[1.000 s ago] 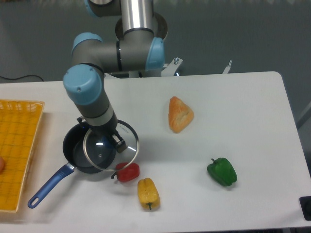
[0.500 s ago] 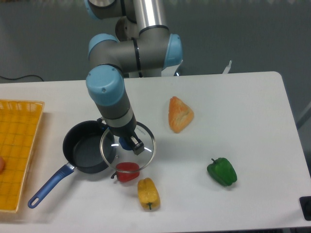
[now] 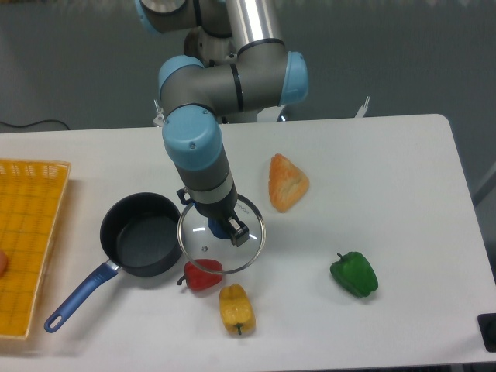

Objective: Open the lid
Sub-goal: 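Lift the glass lid up and carry it away from the saucepan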

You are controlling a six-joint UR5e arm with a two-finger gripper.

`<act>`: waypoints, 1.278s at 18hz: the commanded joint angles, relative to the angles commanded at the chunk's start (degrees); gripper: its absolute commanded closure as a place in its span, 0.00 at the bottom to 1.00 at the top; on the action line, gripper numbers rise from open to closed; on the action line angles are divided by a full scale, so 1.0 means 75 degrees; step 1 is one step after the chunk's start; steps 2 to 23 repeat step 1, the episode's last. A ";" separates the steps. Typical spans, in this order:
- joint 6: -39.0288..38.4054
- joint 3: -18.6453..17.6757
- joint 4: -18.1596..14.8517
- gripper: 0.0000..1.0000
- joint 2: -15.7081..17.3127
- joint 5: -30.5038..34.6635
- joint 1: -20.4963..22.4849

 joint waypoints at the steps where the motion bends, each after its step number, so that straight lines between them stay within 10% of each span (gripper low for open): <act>1: 0.0012 0.0000 0.0000 0.39 0.0000 0.0000 0.0012; 23: 0.0012 0.0000 0.0000 0.39 0.0000 0.0000 0.0012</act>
